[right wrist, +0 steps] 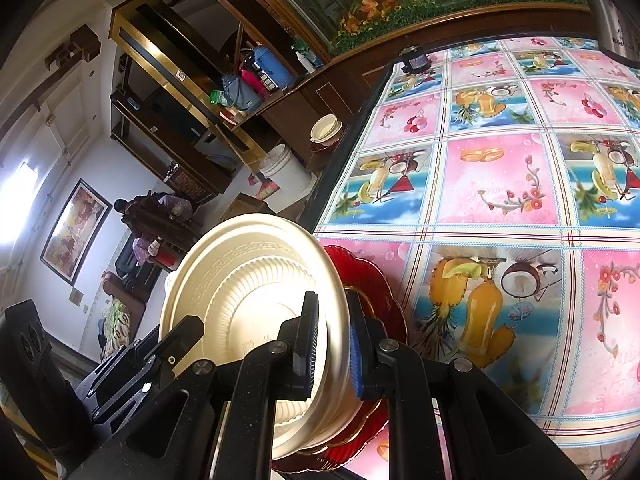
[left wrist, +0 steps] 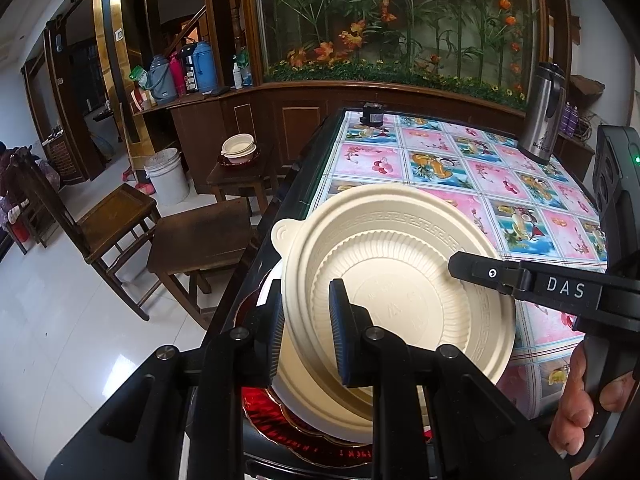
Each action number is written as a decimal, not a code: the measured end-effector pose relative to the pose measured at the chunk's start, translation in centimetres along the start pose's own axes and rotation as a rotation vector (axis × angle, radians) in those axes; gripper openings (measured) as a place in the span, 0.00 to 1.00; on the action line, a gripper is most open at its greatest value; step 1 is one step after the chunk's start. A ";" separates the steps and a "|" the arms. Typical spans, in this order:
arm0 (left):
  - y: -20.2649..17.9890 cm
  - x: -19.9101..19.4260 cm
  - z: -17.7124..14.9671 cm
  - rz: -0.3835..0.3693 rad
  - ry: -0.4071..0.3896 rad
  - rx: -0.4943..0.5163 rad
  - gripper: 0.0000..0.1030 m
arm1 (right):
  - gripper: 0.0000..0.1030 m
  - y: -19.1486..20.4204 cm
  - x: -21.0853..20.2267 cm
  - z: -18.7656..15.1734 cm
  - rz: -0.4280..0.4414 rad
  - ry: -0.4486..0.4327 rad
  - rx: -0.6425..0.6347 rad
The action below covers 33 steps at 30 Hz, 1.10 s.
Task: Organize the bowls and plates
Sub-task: 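Carry the cream bowl with the right gripper over the stack in the left gripper, then lower the cream bowl onto the stack and open the right gripper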
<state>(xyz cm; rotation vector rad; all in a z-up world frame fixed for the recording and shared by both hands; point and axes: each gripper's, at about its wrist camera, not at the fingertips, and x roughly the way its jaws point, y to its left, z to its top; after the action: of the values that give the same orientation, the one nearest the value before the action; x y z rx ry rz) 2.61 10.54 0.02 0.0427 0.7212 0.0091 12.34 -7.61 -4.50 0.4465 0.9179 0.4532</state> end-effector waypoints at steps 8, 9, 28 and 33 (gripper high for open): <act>0.0 0.3 -0.1 0.001 0.014 -0.001 0.20 | 0.15 -0.2 0.5 -0.1 -0.005 0.010 0.005; 0.0 0.4 -0.1 -0.001 0.016 -0.002 0.21 | 0.15 -0.2 0.6 -0.1 -0.006 0.011 0.004; 0.2 -0.2 0.5 -0.074 0.018 -0.039 0.73 | 0.23 1.4 0.1 -0.8 -0.039 -0.035 -0.125; 0.3 -1.3 1.1 -0.049 -0.028 -0.065 0.75 | 0.33 0.7 -2.9 0.0 -0.002 -0.130 -0.130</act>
<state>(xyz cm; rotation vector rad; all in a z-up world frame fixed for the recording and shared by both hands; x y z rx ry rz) 2.37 10.75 1.70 -0.0370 0.6934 -0.0151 10.71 -8.63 -2.28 0.3518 0.7589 0.4737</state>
